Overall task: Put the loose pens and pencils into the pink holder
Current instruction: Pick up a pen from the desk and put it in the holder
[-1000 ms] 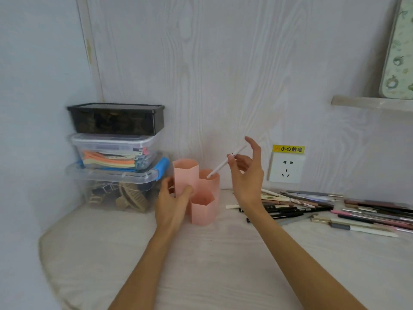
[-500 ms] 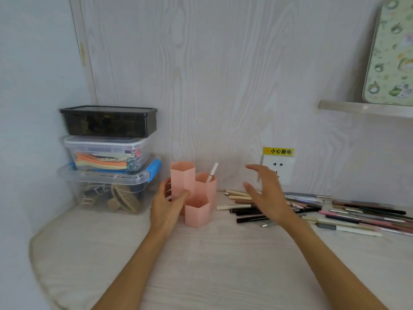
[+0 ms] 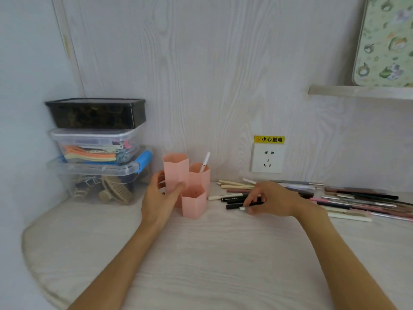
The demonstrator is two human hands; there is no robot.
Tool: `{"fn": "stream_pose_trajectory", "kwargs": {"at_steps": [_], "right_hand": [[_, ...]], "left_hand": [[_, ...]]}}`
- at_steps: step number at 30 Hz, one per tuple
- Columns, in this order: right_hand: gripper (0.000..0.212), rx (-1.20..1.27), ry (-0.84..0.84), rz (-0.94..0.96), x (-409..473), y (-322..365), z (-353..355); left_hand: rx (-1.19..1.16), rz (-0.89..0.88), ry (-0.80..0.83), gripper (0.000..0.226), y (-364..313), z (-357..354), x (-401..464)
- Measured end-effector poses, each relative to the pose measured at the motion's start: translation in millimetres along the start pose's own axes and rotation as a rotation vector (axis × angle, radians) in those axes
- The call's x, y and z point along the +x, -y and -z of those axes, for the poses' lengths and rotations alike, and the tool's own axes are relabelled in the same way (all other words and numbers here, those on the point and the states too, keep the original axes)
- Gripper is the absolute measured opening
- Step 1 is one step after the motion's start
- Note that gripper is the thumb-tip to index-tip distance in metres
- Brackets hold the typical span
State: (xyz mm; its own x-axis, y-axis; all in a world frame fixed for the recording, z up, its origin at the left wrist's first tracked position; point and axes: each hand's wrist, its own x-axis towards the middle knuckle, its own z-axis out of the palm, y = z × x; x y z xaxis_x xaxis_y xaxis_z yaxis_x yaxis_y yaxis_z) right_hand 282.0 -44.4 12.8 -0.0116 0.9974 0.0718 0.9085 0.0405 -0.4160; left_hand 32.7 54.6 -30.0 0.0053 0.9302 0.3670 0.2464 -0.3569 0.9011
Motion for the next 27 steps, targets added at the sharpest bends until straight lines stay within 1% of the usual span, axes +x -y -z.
{"fn": "stream_pose_trajectory", "kwargs": {"at_steps": [1,3,6,8,10,11,13,16,19,21,23,25,27], "right_hand": [[0.012,0.047,-0.060,0.021,0.5,4.4,1.1],[0.012,0.208,-0.255,0.076,2.5,17.8,6.5],[0.016,0.555,-0.617,0.128,9.4,44.7,15.2],[0.009,0.830,-0.814,0.161,16.2,62.0,21.9],[0.008,1.073,-0.946,0.206,24.5,80.0,28.7],[0.009,1.139,-0.987,0.224,30.7,90.8,30.7],[0.009,1.144,-1.007,0.241,44.1,109.8,28.3],[0.016,0.983,-0.939,0.246,64.2,133.8,7.3],[0.027,0.653,-0.817,0.244,73.6,141.8,-22.0],[0.021,0.399,-0.754,0.252,76.1,138.7,-35.3],[0.019,0.249,-0.665,0.268,75.2,132.5,-40.7],[0.026,0.258,-0.598,0.285,69.5,118.8,-37.2],[0.026,0.321,-0.629,0.253,58.8,96.8,-26.6]], "left_hand": [[-0.002,0.007,-0.001,0.063,0.1,0.0,0.1],[-0.020,0.016,0.002,0.062,0.6,1.4,0.9],[-0.050,0.030,0.007,0.060,-0.2,3.7,1.0],[-0.053,0.044,0.009,0.061,-1.0,3.0,0.2],[-0.060,0.055,0.011,0.061,-1.2,2.6,-0.4],[-0.067,0.055,0.011,0.062,-0.7,3.8,0.7],[-0.069,0.059,0.013,0.061,-0.3,2.9,0.6],[-0.071,0.072,0.013,0.061,0.1,2.3,1.7],[-0.068,0.082,0.003,0.061,0.0,1.9,2.1],[-0.067,0.077,0.003,0.061,0.2,2.4,1.8],[-0.073,0.074,0.012,0.059,0.7,4.0,1.5],[-0.065,0.069,0.016,0.059,1.1,4.4,1.1],[-0.045,0.059,0.008,0.061,1.5,3.8,1.5]]}}
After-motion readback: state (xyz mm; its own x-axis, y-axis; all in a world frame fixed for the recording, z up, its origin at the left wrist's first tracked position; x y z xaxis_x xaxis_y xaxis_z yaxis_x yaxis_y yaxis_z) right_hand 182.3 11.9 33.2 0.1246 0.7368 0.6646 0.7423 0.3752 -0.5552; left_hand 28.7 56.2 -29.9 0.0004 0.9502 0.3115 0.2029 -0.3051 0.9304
